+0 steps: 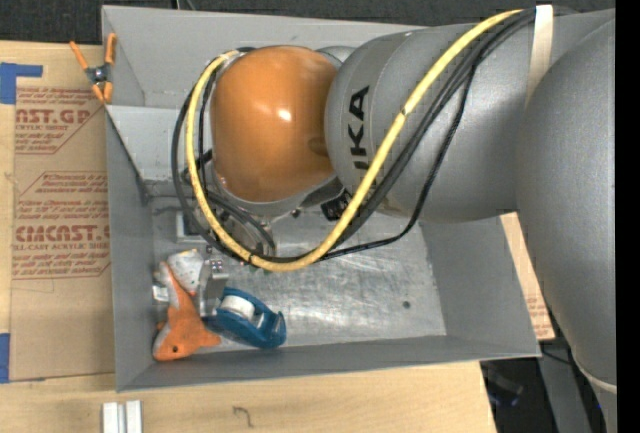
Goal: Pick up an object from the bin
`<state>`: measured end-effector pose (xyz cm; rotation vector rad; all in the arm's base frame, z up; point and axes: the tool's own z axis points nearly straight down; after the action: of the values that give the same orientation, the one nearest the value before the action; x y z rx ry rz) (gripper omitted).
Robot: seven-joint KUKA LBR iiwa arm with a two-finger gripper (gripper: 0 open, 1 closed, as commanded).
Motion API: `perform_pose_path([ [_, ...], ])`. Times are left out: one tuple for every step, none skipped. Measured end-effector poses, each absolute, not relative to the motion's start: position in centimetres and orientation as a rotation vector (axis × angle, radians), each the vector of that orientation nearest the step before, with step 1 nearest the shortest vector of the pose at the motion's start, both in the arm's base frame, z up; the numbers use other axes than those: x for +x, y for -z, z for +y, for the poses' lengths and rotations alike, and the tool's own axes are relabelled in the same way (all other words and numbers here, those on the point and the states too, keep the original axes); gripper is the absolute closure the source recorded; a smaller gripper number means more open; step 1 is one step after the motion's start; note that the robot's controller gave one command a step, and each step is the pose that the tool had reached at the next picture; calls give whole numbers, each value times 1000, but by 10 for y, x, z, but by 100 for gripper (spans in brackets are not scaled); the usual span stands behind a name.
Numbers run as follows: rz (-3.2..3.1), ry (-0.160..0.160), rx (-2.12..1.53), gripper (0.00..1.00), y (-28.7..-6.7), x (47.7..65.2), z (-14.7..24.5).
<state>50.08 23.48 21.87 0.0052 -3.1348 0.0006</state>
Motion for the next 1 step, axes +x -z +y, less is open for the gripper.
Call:
perform_pose_path([
  [-3142, 2, 1, 0, -223, 503, 234],
])
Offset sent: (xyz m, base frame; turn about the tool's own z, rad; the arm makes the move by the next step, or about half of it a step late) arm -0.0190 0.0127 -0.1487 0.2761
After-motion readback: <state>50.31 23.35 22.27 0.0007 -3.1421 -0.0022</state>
